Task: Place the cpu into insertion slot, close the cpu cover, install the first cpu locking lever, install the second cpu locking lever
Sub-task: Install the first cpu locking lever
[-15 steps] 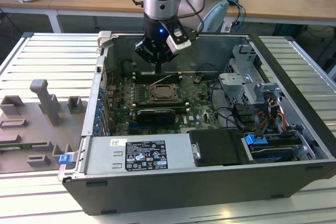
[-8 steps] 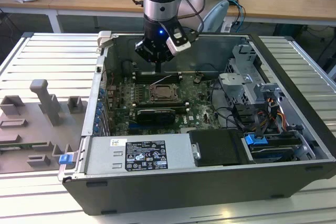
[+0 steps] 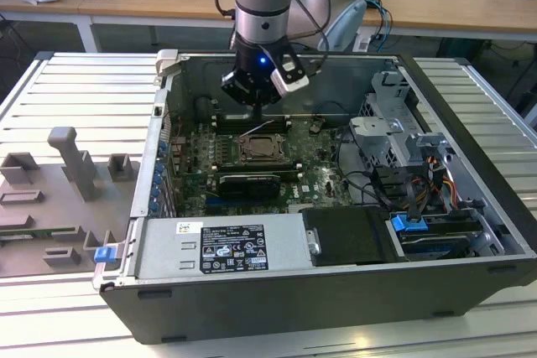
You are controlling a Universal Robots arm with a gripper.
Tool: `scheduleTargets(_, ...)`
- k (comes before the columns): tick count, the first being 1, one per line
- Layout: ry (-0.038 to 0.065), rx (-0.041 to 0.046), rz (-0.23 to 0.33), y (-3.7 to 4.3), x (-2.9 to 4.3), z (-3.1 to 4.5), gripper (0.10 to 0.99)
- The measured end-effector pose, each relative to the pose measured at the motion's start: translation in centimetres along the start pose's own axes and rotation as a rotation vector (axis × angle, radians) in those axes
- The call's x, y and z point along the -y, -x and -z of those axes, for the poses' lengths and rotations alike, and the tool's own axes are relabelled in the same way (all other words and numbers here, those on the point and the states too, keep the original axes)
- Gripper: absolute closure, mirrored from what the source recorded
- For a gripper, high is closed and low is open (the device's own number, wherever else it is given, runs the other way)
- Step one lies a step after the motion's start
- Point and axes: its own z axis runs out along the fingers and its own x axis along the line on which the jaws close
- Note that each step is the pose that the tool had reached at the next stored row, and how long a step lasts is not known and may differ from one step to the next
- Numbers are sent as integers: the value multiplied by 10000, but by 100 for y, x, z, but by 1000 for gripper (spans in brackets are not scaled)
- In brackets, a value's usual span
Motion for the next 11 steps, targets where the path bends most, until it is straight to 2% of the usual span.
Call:
scheduleTargets(3, 4, -32, 315, 10, 3, -21, 980)
scheduleTargets(11, -101, -42, 344, 106, 12, -84, 980)
